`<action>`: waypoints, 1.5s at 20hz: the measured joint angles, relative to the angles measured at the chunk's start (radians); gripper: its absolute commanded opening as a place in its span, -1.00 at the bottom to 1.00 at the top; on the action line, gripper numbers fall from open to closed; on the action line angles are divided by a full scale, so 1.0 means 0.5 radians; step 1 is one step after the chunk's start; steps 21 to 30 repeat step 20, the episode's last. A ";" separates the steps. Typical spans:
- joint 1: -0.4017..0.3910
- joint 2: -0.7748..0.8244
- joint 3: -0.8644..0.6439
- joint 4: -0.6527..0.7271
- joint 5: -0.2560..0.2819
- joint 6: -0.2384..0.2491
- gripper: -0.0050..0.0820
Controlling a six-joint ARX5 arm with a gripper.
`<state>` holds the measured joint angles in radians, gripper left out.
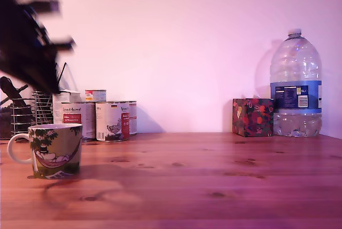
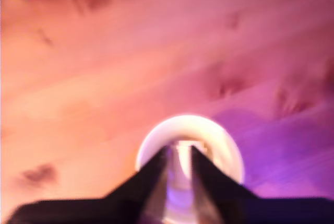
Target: Pick up the coffee capsules from the table one by one and drop them inside the nearest coffee cup
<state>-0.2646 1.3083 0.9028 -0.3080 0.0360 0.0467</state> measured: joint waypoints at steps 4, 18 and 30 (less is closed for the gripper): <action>0.024 -0.373 -0.363 0.350 0.001 -0.041 -0.93; 0.032 -1.386 -0.999 0.375 0.029 -0.235 -0.93; 0.033 -1.433 -0.999 0.349 0.029 -0.240 -0.93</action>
